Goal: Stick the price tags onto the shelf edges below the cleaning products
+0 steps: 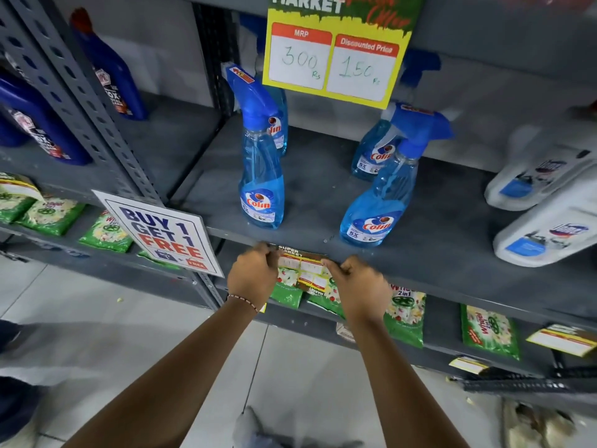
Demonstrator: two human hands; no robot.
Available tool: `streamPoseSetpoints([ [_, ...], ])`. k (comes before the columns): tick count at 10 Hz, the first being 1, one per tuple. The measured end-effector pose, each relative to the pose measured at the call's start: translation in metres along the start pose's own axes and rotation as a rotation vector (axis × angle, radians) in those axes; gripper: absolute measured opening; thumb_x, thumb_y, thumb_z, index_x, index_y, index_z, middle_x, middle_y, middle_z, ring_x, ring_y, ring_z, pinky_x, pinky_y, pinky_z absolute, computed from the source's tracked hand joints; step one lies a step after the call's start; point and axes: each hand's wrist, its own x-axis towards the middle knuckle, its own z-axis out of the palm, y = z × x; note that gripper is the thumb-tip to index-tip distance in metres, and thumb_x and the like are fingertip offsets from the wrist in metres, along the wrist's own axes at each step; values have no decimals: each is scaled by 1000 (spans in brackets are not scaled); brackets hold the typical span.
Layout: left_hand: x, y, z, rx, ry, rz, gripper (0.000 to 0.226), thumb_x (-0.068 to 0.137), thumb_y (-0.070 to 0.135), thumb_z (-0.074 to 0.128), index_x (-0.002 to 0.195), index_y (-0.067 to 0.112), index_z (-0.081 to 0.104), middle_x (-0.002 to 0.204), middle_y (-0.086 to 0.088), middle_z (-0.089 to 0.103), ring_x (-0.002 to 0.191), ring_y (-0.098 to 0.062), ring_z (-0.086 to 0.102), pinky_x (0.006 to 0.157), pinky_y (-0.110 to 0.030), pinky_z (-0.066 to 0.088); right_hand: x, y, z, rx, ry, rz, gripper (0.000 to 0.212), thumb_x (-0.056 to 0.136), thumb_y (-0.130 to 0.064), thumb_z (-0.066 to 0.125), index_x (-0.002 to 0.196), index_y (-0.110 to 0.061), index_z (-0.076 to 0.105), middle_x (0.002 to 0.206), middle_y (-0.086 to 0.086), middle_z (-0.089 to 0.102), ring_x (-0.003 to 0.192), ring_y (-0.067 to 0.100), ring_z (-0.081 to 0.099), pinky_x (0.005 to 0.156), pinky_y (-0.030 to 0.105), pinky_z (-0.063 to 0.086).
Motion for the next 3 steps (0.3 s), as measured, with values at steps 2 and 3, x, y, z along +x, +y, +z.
streamPoseSetpoints([
  [2, -40, 30, -14, -88, 144, 280, 15, 93, 17, 47, 103, 16, 58, 97, -8, 67, 84, -26, 64, 71, -34, 51, -16, 26, -40, 262, 177, -36, 27, 90, -38, 65, 74, -17, 63, 69, 2, 67, 61, 23, 65, 49, 23, 35],
  [3, -68, 71, -33, -263, 161, 523, 29, 85, 3, 48, 106, 17, 62, 108, -2, 60, 99, -16, 58, 89, -20, 46, -22, 26, -86, 424, 275, -198, 26, 95, -34, 53, 98, -13, 70, 95, 3, 71, 87, 18, 66, 74, 29, 54],
])
